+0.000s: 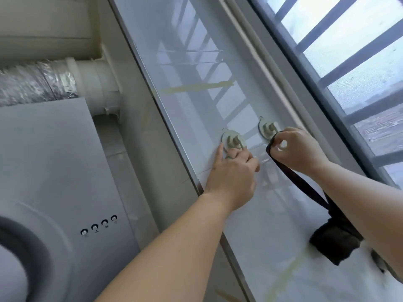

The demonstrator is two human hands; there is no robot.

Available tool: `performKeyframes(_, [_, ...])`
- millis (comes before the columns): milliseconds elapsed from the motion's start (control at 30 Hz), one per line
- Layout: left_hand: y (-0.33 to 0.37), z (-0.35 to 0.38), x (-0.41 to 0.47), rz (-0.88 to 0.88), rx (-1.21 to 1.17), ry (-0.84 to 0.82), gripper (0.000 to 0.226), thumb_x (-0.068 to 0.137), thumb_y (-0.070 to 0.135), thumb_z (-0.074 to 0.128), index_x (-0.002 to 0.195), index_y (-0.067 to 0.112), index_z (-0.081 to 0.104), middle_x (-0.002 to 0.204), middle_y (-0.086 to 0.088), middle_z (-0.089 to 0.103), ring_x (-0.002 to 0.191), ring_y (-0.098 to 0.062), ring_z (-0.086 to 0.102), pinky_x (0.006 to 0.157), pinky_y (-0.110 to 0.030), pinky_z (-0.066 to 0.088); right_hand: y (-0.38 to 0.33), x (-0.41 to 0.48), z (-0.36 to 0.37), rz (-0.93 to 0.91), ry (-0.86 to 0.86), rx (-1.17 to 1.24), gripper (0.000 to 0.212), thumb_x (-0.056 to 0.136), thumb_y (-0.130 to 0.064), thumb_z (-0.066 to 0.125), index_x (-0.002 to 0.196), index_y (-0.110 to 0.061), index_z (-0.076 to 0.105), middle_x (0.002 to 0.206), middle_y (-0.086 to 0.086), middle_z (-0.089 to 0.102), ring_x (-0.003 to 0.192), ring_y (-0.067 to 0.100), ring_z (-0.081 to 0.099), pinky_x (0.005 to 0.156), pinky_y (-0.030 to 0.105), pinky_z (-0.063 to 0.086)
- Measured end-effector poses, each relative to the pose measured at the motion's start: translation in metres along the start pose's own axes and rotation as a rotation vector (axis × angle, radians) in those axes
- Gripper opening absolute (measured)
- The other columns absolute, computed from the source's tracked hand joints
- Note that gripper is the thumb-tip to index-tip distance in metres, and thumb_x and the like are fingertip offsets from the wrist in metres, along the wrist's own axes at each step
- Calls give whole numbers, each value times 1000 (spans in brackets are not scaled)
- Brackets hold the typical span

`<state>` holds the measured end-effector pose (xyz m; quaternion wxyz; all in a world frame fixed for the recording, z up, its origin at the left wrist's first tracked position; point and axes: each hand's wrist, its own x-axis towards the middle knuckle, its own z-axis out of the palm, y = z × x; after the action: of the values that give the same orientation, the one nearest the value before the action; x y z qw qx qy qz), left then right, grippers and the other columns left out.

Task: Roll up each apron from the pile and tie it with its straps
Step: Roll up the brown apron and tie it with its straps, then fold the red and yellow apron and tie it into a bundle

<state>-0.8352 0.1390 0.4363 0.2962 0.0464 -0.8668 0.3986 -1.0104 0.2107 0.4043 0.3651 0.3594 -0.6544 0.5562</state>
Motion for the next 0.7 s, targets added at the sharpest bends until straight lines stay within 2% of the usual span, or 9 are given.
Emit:
performKeyframes(100, [-4, 4, 0, 29, -28, 44, 26, 91, 19, 47, 115, 22, 56, 123, 3, 51, 125, -21, 38, 118, -47, 3, 7, 8, 6, -22, -90, 30, 15, 73, -17, 66, 61, -16, 58, 69, -3, 55, 81, 28, 50, 68, 29, 39])
performKeyframes(167, [-6, 6, 0, 41, -45, 75, 25, 88, 16, 50, 112, 20, 59, 119, 1, 55, 123, -23, 42, 118, -47, 6, 8, 9, 9, -2, -118, 54, 12, 71, -12, 65, 64, -11, 55, 70, -1, 50, 73, 24, 46, 59, 27, 31])
performKeyframes(233, [-6, 9, 0, 44, -51, 100, 24, 84, 15, 54, 106, 19, 62, 113, 0, 59, 118, -25, 47, 118, -48, 11, 12, 8, 12, 26, -94, 93, 18, 70, -7, 65, 74, -11, 48, 80, 2, 46, 69, 19, 41, 56, 25, 29])
performKeyframes(333, [-6, 14, -1, 39, -61, 143, 21, 78, 16, 57, 97, 19, 65, 103, 0, 63, 107, -26, 56, 114, -53, 22, 13, 0, 17, 114, -31, 215, 32, 71, -5, 66, 90, -13, 43, 98, 3, 42, 83, 20, 43, 68, 28, 33])
performKeyframes(400, [-6, 15, -1, 35, -64, 160, 21, 76, 17, 57, 95, 19, 65, 102, 1, 64, 104, -25, 57, 113, -54, 24, 10, -6, 20, 179, -2, 305, 38, 72, -3, 66, 99, -15, 42, 107, 3, 41, 94, 17, 41, 76, 25, 32])
performKeyframes(500, [-5, 11, -2, 34, -62, 133, 23, 80, 17, 57, 102, 20, 64, 110, 1, 63, 109, -24, 56, 116, -52, 18, 1, -12, 26, 235, 113, 339, 37, 79, 1, 57, 113, -7, 47, 114, 12, 47, 104, 23, 43, 79, 20, 28])
performKeyframes(567, [-4, 5, -5, 33, -58, 91, 26, 85, 18, 54, 110, 21, 62, 118, 2, 60, 117, -22, 51, 118, -50, 10, -6, -18, 28, 311, 152, 330, 38, 86, 1, 49, 123, -5, 46, 118, 19, 52, 112, 33, 44, 81, 28, 32])
performKeyframes(700, [-5, -6, -14, 26, -53, 58, 29, 90, 21, 51, 118, 22, 59, 125, 4, 55, 124, -19, 44, 119, -46, 1, -17, -38, 33, 431, 34, 237, 62, 90, 0, 40, 148, -17, 24, 132, 19, 47, 119, 39, 41, 91, 41, 39])
